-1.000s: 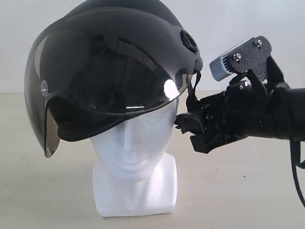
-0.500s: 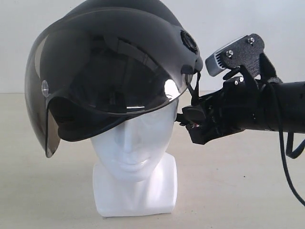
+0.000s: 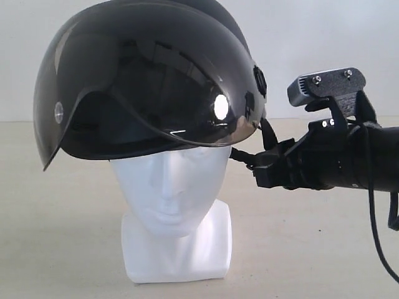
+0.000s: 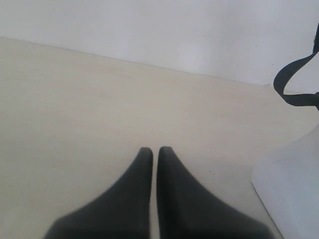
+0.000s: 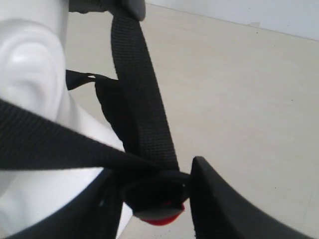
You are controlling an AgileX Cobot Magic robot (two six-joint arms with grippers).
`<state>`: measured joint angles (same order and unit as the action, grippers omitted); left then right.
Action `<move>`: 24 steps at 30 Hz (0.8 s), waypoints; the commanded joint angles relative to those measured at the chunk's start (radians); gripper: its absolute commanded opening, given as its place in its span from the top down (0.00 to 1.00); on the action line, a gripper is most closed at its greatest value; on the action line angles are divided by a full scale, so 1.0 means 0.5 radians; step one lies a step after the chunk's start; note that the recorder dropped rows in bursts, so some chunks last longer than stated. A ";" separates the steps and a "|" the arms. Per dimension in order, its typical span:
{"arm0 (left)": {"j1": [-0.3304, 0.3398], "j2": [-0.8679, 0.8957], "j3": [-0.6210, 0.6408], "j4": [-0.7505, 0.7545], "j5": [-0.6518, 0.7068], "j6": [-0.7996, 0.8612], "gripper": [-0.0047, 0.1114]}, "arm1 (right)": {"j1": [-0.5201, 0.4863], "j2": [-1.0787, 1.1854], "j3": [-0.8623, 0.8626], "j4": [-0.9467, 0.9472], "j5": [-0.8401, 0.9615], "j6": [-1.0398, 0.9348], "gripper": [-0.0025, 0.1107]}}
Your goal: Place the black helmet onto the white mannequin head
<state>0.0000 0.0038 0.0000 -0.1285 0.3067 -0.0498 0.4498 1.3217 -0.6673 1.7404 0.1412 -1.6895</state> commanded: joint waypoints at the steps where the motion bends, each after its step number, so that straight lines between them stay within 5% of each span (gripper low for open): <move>1: -0.011 -0.008 0.000 0.012 0.001 -0.019 0.92 | -0.008 0.006 0.055 0.008 -0.119 0.022 0.98; 12: -0.011 -0.008 0.000 0.012 0.001 -0.019 0.92 | -0.008 0.006 0.055 0.008 -0.163 -0.002 0.96; 15: -0.011 -0.008 0.000 0.012 0.001 -0.019 0.92 | -0.004 0.006 0.055 0.008 -0.146 0.002 0.80; 19: -0.011 -0.008 0.000 0.012 0.001 -0.019 0.92 | -0.004 0.006 0.055 0.008 -0.141 0.002 0.38; 21: -0.011 -0.008 0.000 0.012 0.001 -0.019 0.92 | -0.004 0.002 0.055 0.008 -0.161 0.002 0.33; 24: -0.011 -0.008 0.000 0.012 0.001 -0.019 0.92 | -0.004 -0.028 0.055 0.008 -0.174 0.002 0.39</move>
<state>0.0000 0.0038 0.0000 -0.1285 0.3067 -0.0498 0.4498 1.3240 -0.6430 1.7404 0.0713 -1.6896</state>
